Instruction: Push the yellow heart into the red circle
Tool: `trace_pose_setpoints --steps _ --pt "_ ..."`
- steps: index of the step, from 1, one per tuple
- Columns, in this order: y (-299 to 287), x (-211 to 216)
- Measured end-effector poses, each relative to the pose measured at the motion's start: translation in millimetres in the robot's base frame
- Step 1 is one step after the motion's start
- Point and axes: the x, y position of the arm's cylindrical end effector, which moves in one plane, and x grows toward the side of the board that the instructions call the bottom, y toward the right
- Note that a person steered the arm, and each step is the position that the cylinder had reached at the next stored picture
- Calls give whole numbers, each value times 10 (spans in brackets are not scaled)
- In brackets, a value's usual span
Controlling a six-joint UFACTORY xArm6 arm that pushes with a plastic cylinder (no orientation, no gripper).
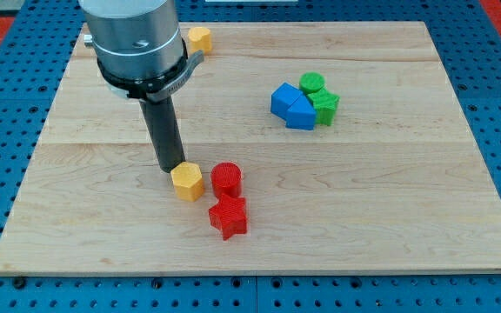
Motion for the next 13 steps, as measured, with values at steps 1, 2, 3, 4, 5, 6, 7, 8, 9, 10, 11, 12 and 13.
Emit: trace_pose_setpoints --steps 1,2,3,4,5,6,7,8,9,10,11,12,13 --pt "202 258" --pt "-28 12" --pt "-485 -769" --pt "-353 -1494" --pt "-524 -1919" --pt "-210 -2661" --pt "-27 -2808" --pt "388 -2379" --pt "457 -1653" --pt "521 -1502" --pt "744 -1511" --pt "744 -1155" --pt "758 -1069"
